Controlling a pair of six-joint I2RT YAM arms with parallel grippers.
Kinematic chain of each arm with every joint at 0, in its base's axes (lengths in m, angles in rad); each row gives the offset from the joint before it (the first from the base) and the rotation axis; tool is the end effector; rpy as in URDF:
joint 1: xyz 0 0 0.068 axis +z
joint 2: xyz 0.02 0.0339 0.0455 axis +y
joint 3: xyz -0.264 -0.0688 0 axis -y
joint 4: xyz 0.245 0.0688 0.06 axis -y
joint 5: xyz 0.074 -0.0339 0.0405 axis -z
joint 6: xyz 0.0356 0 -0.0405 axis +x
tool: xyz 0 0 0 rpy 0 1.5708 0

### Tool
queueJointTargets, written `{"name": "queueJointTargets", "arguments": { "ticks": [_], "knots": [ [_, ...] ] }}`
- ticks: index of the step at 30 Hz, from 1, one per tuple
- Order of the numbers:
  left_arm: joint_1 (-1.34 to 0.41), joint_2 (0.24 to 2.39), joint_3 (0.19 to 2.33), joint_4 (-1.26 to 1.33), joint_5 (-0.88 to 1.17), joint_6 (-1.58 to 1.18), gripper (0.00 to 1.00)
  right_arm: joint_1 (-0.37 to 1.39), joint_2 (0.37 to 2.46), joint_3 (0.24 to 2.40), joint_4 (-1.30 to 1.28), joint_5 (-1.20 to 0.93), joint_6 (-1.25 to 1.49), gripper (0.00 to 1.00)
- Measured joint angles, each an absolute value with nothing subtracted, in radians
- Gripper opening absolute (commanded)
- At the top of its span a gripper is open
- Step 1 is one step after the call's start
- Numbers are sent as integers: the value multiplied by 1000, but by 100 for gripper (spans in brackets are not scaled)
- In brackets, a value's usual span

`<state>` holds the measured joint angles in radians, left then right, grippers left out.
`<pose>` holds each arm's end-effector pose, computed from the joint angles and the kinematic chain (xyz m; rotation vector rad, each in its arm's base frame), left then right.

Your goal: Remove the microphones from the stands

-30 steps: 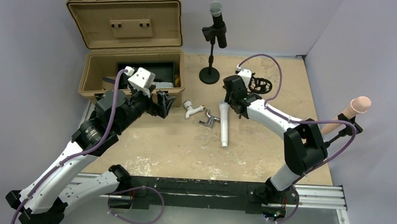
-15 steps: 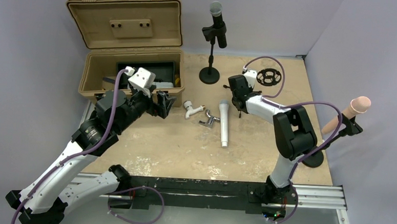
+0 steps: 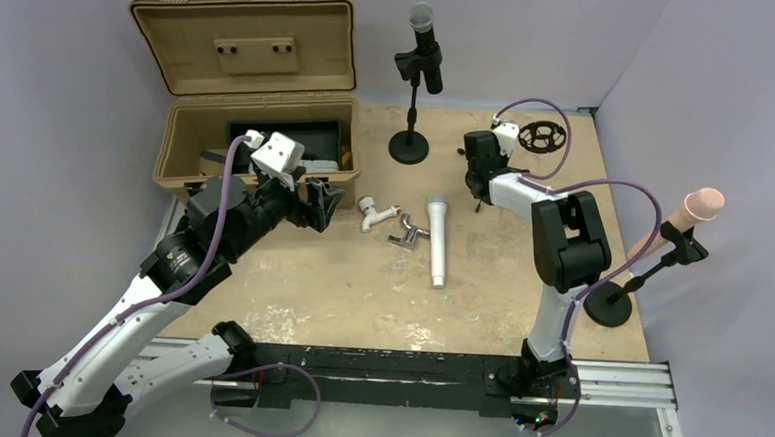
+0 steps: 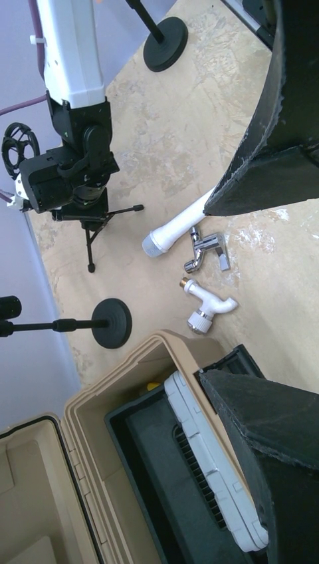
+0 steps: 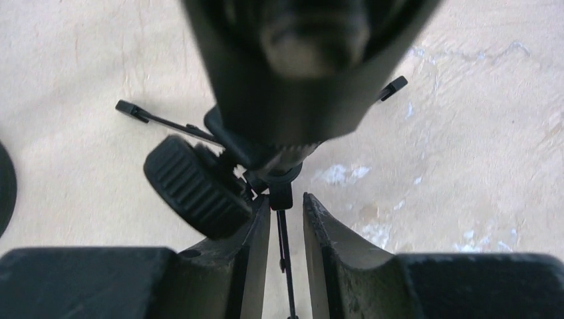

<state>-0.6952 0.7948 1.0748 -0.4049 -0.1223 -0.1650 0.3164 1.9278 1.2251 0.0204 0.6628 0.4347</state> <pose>0.1275 -0.1007 0.4137 0.3613 1.6857 -0.5375 0.4033 0.1090 0.1839 0.4625 2.0539 -0.3024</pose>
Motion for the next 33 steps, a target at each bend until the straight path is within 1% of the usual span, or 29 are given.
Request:
{"name": "queueJointTargets", "arguments": {
  "ticks": [5,14,20,22,27,31,33],
  "knots": [
    [-695,799,1075,-405,-122,-165,83,270,2010,1322,36,661,399,25],
    [-695,814,1075,-405,-124,-165,83,172,2229,1620,47,635,281,25],
    [-696,825,1075,-405,-125,-165,83,159,2301,1721,68,638,170,28],
    [-696,828,1075,-405,-125,-165,83,159,2305,1734,59,635,151,33],
    [-696,833,1075,-405,-126,-165,83,164,2278,1732,8,603,148,52],
    [-696,833,1075,-405,-135,-165,83,187,2151,1659,-38,534,156,63],
    [-696,833,1074,-405,-141,-165,83,206,2080,1654,-55,498,161,66]
  ]
}}
